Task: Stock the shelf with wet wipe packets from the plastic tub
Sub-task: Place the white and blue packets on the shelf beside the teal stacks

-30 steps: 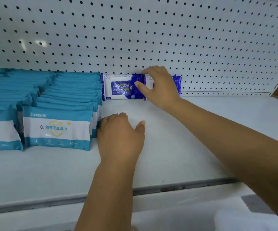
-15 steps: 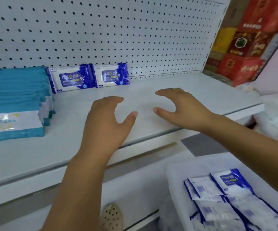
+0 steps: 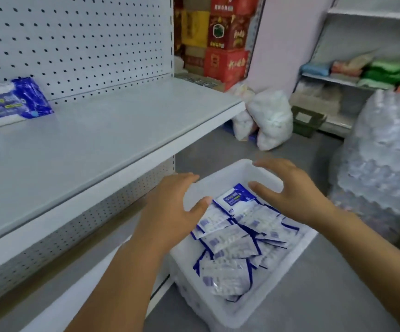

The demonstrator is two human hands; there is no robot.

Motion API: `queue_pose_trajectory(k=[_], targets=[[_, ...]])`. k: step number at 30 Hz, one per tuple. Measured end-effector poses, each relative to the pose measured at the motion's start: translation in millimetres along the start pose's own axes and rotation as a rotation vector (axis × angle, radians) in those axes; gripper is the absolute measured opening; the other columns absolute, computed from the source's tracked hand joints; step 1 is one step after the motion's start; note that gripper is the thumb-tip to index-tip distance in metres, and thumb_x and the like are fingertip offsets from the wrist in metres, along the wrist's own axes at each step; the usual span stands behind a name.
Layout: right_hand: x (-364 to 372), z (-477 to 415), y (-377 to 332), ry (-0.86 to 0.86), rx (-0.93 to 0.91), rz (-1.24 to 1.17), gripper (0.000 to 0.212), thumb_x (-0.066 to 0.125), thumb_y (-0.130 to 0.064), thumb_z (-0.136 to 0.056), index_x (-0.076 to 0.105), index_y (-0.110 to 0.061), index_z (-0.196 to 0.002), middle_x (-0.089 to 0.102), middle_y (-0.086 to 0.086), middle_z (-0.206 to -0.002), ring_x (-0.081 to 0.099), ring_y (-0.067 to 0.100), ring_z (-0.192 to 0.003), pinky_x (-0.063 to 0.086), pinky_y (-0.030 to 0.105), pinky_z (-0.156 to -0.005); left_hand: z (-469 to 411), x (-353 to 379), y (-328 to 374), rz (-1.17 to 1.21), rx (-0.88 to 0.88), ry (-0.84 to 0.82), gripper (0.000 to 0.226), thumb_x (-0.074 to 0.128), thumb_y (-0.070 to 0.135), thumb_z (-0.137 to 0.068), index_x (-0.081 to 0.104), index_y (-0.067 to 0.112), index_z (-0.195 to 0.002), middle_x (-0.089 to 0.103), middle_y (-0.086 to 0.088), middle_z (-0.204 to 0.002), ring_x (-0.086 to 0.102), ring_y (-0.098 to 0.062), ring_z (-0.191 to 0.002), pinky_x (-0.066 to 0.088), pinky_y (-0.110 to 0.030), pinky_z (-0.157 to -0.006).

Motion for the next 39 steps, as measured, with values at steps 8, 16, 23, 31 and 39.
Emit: queue_pose_trajectory(k=[8,16,23,31,39], targets=[[70,24,78,-0.340,0.221,0.069,0.048,0.068,-0.051,-0.088,0.062,-0.028,-0.130,0.061,-0.012,-0.132,0.056,0.006,-0.114,0.038,0.017,-0.094,6,50,-37,-0.347,-0.135,-0.288,0.075,0.055,0.065,-0.091,0.041,0.023,-0.151,0.041,0.001,-0.157,0.034,-0.020,-0.145,0.027,-0.042,-0.120],[163,-9,68,-0.587,0.203,-0.011,0.056,0.067,-0.051,-0.090,0.054,-0.029,-0.140,0.054,-0.005,-0.145,0.054,0.016,-0.126,0.042,0.025,-0.099,10,60,-95,-0.561,-0.318,-0.422,0.094,0.043,0.077,-0.088,0.013,0.024,-0.160,0.000,-0.006,-0.170,-0.003,-0.023,-0.156,0.002,-0.052,-0.125],[222,-23,49,-0.715,0.086,0.146,0.047,0.050,-0.024,-0.104,0.040,-0.011,-0.149,0.041,0.009,-0.154,0.045,0.026,-0.137,0.039,0.035,-0.107,15,56,-110,-0.498,-0.337,-0.403,0.091,0.046,0.070,-0.092,0.011,0.021,-0.161,-0.008,0.000,-0.170,-0.008,-0.018,-0.156,0.003,-0.051,-0.125],[225,-19,52,-0.644,0.040,0.071,0.075,0.076,-0.052,-0.082,0.046,-0.030,-0.147,0.038,-0.006,-0.158,0.037,0.019,-0.142,0.036,0.039,-0.113,14,58,-114,-0.440,-0.331,-0.383,0.090,0.050,0.069,-0.091,0.017,0.022,-0.160,-0.006,0.002,-0.170,-0.008,-0.017,-0.156,0.010,-0.050,-0.125],[246,-32,39,-0.685,-0.028,0.210,0.080,0.074,-0.059,-0.080,0.043,-0.033,-0.149,0.046,-0.004,-0.151,0.044,0.022,-0.135,0.042,0.041,-0.106,14,56,-113,-0.400,-0.336,-0.355,0.087,0.052,0.067,-0.091,0.021,0.021,-0.159,0.000,0.002,-0.170,-0.003,-0.018,-0.156,0.016,-0.048,-0.124]])
Point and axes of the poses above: each hand's wrist, its own z-axis away from the middle knuckle, its own x-axis out of the palm, y = z × x, the point moved 5 cm from there along -z, towards the middle knuckle
